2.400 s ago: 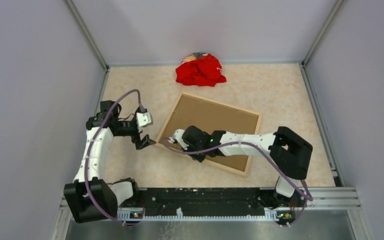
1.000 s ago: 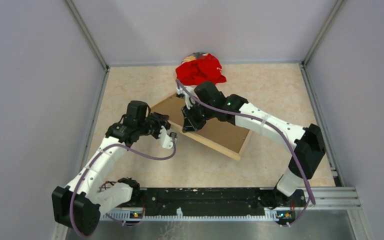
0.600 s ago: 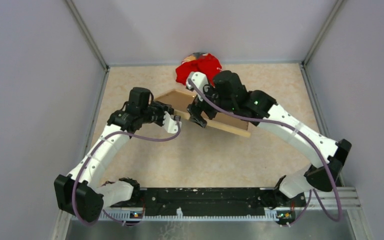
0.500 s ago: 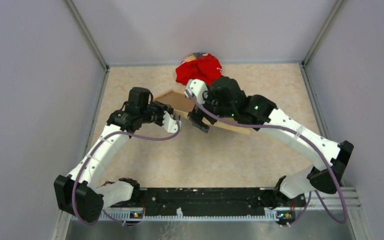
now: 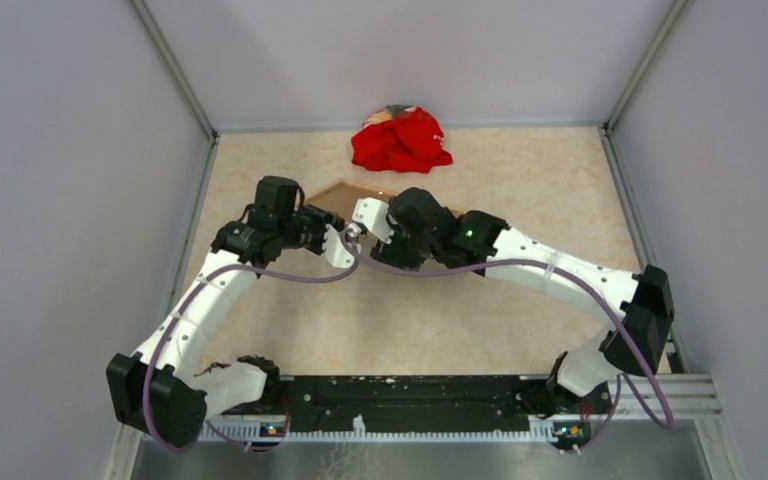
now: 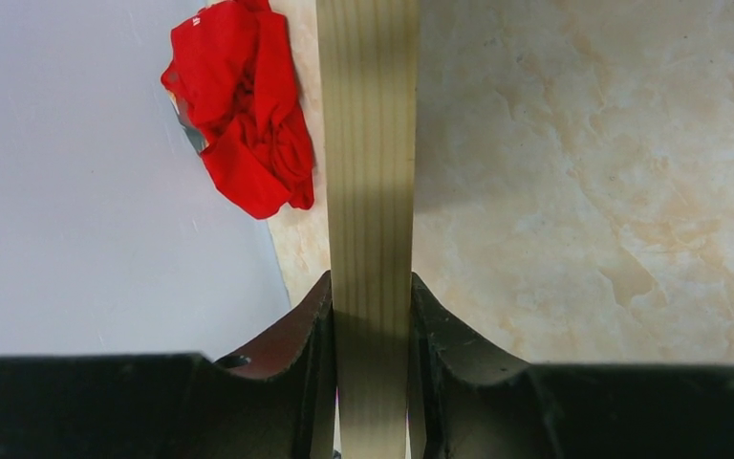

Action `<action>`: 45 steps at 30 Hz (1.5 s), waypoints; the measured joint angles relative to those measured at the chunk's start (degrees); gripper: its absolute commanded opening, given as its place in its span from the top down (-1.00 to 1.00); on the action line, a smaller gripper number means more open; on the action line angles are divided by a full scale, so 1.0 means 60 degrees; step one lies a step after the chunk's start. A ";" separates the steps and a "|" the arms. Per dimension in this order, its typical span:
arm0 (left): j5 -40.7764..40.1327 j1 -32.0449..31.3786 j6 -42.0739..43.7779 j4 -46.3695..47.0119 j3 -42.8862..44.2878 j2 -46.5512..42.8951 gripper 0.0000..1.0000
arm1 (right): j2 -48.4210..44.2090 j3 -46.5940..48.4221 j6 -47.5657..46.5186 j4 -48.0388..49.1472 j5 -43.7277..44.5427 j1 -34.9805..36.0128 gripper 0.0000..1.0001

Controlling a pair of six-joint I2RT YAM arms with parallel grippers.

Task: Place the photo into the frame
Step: Turn over the photo frame at the center of the board.

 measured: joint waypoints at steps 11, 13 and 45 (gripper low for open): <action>-0.0379 -0.0033 -0.0047 -0.0069 -0.0018 -0.0262 0.72 | -0.0499 -0.1402 -0.0073 0.1978 0.0710 0.0011 0.46; -0.0266 -0.0062 -0.0142 -0.0066 -0.0066 -0.0350 0.61 | -0.0743 -0.1730 -0.0182 0.2251 0.0543 -0.0025 0.81; 0.1173 0.0750 -0.5464 0.0769 0.3118 -0.0597 -0.98 | 0.1942 0.5366 0.4925 -0.2248 -0.4524 -0.2659 1.00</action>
